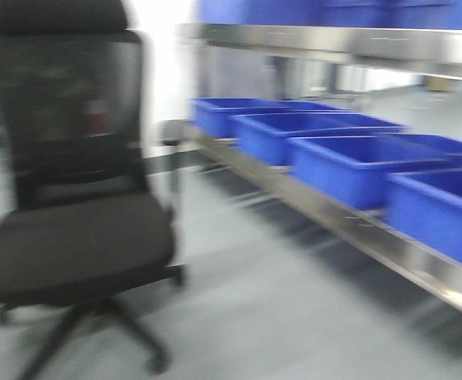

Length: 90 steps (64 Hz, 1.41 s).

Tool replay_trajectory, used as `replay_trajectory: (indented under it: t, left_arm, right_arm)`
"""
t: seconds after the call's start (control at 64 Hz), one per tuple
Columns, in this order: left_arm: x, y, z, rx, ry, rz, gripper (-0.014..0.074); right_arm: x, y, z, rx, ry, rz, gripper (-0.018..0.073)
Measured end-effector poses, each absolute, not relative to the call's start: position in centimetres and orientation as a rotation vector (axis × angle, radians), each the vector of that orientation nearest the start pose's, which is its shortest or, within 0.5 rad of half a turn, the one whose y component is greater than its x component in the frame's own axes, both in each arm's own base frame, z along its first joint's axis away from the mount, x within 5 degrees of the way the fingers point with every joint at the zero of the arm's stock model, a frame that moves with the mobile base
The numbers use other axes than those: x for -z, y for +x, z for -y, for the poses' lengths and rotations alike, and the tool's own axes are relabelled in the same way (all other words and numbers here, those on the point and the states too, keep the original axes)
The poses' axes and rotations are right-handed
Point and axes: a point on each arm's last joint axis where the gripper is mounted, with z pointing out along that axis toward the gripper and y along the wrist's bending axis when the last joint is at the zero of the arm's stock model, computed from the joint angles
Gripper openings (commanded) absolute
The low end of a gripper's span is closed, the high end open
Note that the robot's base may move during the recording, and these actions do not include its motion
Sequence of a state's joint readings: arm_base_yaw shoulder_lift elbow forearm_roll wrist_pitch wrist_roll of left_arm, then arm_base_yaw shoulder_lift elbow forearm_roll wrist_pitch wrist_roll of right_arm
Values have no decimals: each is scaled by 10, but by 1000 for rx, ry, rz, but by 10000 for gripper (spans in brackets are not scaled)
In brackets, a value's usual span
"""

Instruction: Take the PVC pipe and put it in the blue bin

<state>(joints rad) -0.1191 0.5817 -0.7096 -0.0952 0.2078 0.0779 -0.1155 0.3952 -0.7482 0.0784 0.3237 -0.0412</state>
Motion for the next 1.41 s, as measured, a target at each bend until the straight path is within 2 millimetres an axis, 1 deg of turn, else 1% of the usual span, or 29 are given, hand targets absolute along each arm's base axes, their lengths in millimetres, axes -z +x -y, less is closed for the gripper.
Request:
replay_trajectory:
  t: [1.406]
  left_arm:
    - [-386, 115, 16, 121, 97, -1561, -111]
  right_arm:
    - [-405, 62, 5, 49, 88, -1451, -167]
